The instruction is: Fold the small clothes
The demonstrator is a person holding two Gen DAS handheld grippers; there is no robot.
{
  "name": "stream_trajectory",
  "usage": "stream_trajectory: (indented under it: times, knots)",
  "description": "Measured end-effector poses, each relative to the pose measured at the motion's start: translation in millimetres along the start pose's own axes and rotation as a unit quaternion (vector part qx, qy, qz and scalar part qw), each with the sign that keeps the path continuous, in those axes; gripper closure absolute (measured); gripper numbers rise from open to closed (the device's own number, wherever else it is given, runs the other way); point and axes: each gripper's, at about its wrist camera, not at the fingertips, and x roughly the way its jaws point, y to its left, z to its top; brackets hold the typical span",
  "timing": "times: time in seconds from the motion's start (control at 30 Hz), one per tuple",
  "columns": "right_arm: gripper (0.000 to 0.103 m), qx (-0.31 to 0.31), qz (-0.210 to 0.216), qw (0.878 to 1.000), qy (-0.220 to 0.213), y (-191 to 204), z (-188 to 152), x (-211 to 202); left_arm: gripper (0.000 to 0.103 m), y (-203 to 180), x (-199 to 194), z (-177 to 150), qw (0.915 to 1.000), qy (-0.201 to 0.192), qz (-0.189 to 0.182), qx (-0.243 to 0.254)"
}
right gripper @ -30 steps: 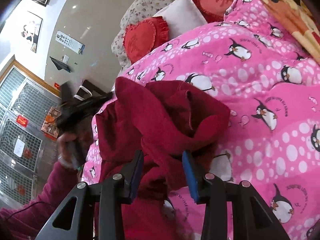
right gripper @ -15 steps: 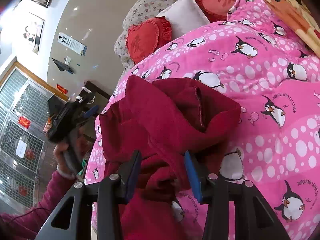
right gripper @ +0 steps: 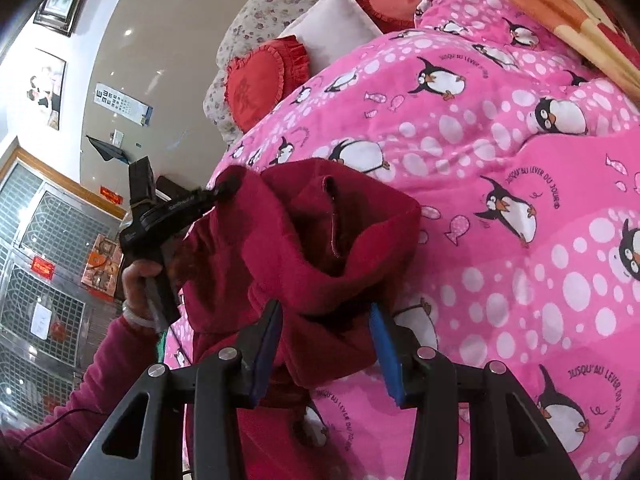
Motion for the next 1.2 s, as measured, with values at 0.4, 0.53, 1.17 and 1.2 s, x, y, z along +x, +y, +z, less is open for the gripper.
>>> stream_trajectory:
  times: [0.4,0.53,1.17,1.2]
  knots:
    - [0.06,-0.038,-0.021,0.999,-0.018,21.9,9.2,4.2,0.093,99.6,-116.4,-112.1,0.986,-0.052,0.01,-0.158]
    - [0.053,-0.052,-0.054,0.997,-0.02,35.0,22.1,26.7,0.093,83.6,-101.7,-123.9,0.9884,-0.044,0.003,-0.145]
    - [0.059,-0.052,-0.149,0.987,-0.041,17.2,43.3,35.9,0.072,83.1,-87.0,-161.4,0.9873,-0.02,0.032,-0.154]
    - [0.057,-0.051,-0.144,0.987,-0.046,20.4,38.6,22.5,0.065,83.3,-95.1,-164.8,0.9874,-0.024,0.035,-0.152]
